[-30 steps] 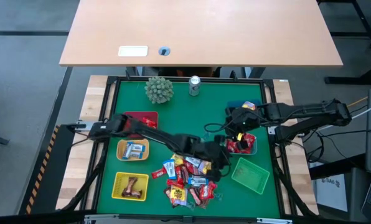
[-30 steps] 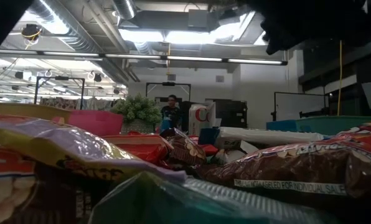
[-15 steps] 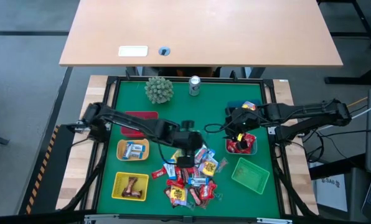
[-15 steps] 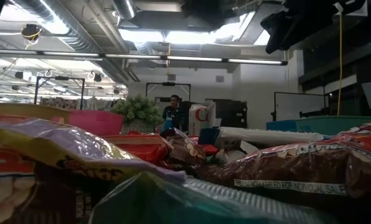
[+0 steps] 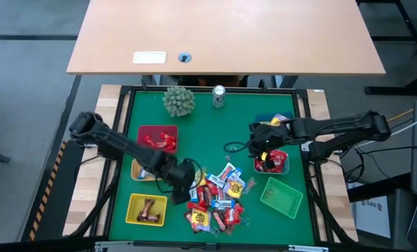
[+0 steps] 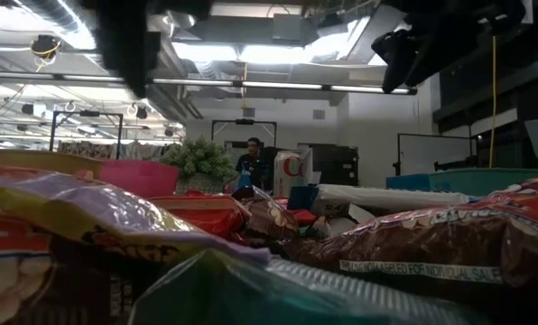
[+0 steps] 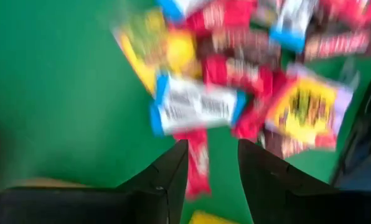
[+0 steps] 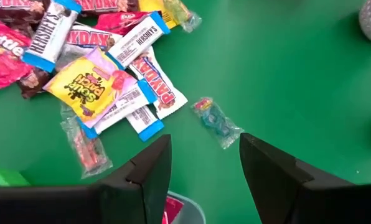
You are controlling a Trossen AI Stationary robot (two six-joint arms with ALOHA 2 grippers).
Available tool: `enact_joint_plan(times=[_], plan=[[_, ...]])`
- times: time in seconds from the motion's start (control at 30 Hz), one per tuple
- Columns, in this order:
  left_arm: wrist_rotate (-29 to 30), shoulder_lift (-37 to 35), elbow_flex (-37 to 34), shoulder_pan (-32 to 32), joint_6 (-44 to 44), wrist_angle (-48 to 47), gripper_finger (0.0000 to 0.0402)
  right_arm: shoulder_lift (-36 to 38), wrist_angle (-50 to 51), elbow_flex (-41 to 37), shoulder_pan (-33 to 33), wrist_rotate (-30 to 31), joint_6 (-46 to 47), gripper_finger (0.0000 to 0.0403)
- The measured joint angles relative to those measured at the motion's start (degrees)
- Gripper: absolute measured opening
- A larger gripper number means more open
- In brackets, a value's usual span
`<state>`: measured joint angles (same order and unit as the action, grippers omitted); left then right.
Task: Sort candy
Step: Put the red chocolate bar into the red bin
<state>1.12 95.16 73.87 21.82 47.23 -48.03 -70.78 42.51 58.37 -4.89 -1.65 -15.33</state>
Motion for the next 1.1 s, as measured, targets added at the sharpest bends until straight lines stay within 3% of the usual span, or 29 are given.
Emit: enact_joint_plan(times=[0.43, 0.7, 1.1], plan=[[-1.8, 0.1, -7.2, 4.9, 8.2, 2.6, 0.0126, -3.5, -1.1, 0.0, 0.0, 0.0, 0.0, 0.0189], [-6.2, 0.2, -11.5, 4.7, 8.4, 11.1, 0.0126, -3.5, -1.2, 0.0, 0.0, -0.1, 0.0, 0.0189], [0.0, 0.4, -15.3, 4.6, 7.6, 18.9, 0.0126, -3.5, -1.9, 0.0, 0.0, -0.1, 0.0, 0.0189]])
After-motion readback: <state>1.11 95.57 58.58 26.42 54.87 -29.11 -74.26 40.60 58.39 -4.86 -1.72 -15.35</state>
